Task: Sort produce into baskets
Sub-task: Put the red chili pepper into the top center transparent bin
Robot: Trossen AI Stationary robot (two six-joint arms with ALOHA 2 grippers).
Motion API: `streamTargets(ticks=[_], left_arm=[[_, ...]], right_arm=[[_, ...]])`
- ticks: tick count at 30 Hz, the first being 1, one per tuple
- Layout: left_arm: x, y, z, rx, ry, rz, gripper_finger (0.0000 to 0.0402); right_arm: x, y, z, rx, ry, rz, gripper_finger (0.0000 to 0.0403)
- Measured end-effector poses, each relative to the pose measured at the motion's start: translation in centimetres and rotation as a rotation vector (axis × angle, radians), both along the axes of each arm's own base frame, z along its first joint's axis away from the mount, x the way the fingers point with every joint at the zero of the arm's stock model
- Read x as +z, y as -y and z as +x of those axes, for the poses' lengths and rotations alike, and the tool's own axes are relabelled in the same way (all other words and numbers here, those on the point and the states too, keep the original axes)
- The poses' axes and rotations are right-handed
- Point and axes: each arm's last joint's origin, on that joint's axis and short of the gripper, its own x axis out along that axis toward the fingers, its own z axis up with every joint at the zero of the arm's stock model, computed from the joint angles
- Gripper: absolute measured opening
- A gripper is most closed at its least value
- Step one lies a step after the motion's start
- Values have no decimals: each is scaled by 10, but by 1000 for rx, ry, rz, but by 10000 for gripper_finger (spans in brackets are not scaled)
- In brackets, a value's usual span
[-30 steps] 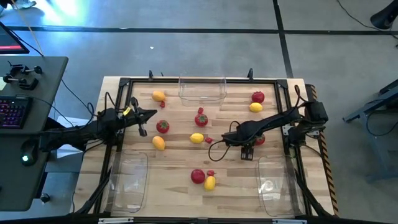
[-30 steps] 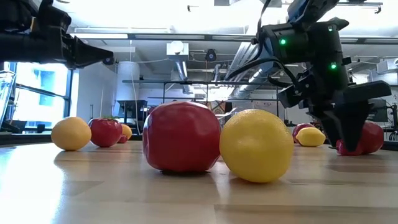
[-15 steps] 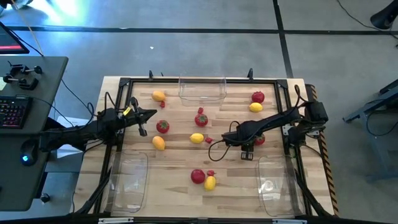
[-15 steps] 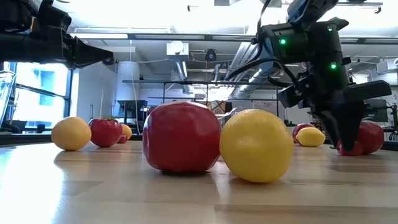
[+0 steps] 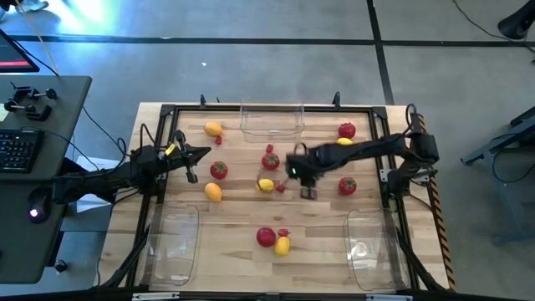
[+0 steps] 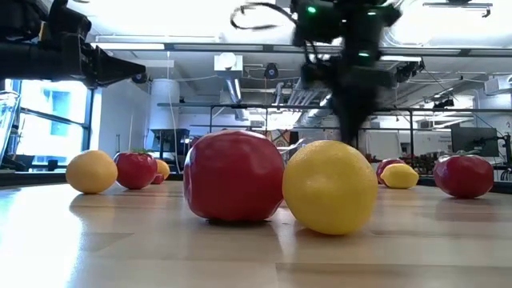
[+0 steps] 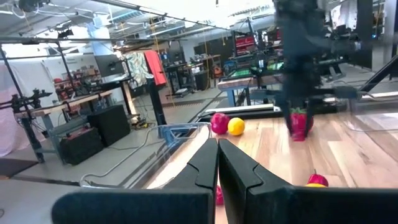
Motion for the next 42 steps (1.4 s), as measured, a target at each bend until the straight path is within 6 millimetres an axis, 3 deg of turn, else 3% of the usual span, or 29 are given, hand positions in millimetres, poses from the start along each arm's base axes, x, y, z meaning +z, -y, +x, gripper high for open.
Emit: streamTargets(ticks=[8,14,20,29,42], left_arm=[[2,0,0,0,19,6,0],[3,0,0,-2,26,8,0],[3,0,0,-2,27,9,0],[3,0,0,-2,29,9,0],[3,0,0,-2,31,9,0]], right_arm=[[41,78,37,-115,316,-91,88],[46,140,59,-355,354,-103,88],[44,187,65,-554,354,-70,88],[-1,213,64,-641,225,30,87],[-14,224,58,-684,178,34,87]])
